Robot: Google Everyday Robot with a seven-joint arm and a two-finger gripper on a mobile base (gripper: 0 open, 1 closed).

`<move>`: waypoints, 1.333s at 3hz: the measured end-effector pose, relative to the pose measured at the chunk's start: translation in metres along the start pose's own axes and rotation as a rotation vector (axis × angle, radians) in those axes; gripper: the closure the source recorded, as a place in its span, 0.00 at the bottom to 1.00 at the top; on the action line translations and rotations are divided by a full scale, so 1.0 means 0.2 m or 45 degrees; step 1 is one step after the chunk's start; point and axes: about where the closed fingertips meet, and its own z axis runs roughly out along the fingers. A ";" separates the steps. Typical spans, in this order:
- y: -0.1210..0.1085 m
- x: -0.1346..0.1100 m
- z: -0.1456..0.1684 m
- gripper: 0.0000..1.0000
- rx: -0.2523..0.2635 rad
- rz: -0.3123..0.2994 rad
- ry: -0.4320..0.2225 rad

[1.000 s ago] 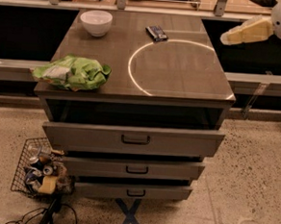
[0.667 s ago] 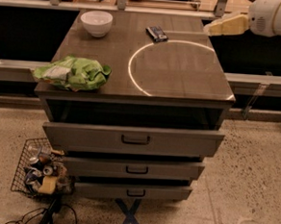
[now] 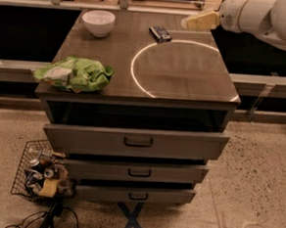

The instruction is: Move rxbar blueberry near green rice chip bag

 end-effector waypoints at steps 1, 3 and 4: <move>0.05 0.06 0.22 0.00 0.001 -0.004 0.081; 0.16 0.19 0.49 0.00 -0.013 0.098 0.125; 0.15 0.30 0.56 0.00 0.039 0.212 0.176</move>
Offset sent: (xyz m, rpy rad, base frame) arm 0.0672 0.0619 -0.0549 -0.0364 0.1212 -0.0391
